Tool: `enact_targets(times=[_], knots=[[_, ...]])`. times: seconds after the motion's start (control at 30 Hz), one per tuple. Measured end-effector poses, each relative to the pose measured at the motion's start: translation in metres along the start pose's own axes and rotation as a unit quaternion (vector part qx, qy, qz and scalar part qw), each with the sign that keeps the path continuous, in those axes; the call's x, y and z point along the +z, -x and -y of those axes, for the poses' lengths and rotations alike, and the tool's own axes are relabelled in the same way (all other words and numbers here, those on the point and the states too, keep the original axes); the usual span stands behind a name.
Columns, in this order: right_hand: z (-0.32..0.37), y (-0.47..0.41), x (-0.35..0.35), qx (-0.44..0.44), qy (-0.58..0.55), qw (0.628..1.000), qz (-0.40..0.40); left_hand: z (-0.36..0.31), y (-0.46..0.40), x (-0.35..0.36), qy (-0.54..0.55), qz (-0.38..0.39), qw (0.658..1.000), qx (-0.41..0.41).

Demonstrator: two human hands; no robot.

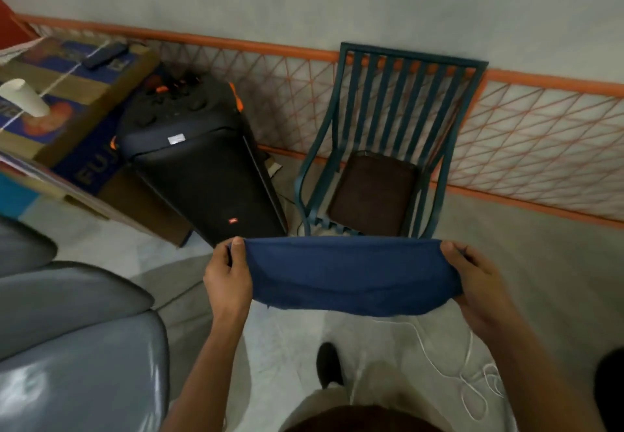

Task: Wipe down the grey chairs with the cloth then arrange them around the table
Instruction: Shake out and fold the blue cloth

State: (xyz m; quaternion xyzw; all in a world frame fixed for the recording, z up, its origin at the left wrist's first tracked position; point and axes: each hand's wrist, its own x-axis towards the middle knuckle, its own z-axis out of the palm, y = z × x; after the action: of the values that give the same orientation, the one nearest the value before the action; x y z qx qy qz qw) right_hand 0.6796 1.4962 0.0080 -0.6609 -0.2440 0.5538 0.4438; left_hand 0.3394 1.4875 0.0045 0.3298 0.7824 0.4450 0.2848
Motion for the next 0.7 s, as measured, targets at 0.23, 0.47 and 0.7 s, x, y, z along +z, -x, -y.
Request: enact_targets(times=[0.23, 0.47, 0.7], knots=[[0.018, -0.082, 0.026, 0.030, -0.011, 0.999, -0.028, -0.020, -0.096, 0.071, -0.027, 0.043, 0.998, -0.028], [0.029, -0.171, 0.038, 0.051, -0.019, 0.997, -0.060, -0.041, -0.167, 0.148, -0.090, 0.060, 0.994, -0.030], [0.033, -0.253, 0.053, 0.075, -0.033, 0.992, -0.097, -0.049, -0.213, 0.225, -0.122, 0.107, 0.987, -0.017]])
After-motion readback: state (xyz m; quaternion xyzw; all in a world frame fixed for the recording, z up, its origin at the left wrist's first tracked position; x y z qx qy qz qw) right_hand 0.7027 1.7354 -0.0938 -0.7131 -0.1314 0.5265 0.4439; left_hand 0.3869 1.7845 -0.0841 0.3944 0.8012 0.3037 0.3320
